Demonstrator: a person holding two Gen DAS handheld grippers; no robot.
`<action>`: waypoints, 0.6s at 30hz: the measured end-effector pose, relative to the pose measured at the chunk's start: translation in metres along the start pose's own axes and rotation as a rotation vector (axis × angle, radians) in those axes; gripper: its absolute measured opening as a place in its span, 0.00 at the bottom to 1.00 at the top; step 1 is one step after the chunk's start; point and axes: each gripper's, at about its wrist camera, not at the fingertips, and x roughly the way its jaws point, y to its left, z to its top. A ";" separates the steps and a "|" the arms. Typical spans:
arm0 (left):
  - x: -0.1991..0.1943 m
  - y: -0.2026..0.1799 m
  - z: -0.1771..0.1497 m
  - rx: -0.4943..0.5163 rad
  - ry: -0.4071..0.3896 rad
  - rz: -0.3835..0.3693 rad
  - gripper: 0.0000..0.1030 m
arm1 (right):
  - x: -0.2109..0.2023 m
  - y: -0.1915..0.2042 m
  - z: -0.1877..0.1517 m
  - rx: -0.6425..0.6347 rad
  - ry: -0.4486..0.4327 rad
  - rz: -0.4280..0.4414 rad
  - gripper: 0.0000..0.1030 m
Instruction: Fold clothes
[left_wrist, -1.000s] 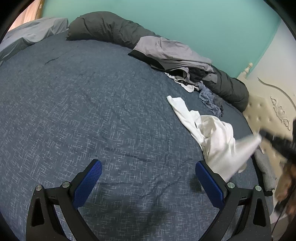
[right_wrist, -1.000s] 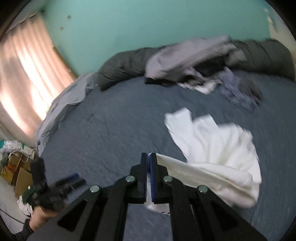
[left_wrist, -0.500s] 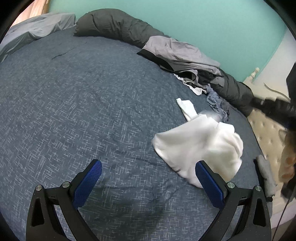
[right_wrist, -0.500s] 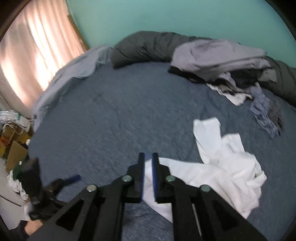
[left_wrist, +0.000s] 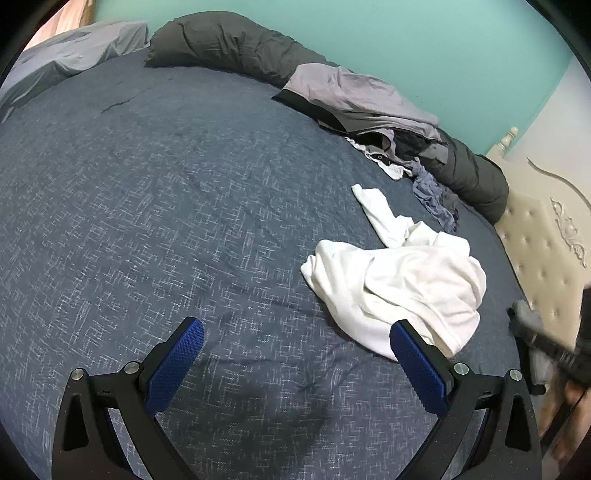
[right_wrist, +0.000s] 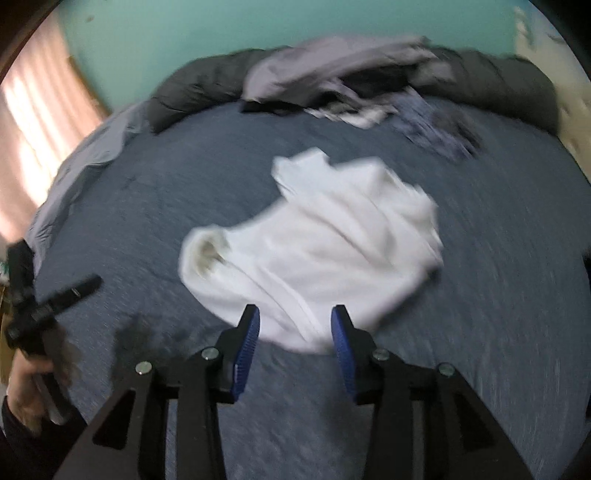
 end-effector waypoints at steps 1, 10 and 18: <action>0.000 0.000 0.000 0.000 -0.001 -0.001 1.00 | -0.001 -0.005 -0.008 0.010 0.006 -0.015 0.40; 0.006 0.004 -0.005 -0.021 0.010 0.034 1.00 | -0.001 -0.011 -0.036 0.049 0.014 -0.024 0.58; 0.017 0.000 -0.007 0.012 0.017 0.048 1.00 | 0.035 -0.004 -0.041 -0.001 0.017 -0.002 0.58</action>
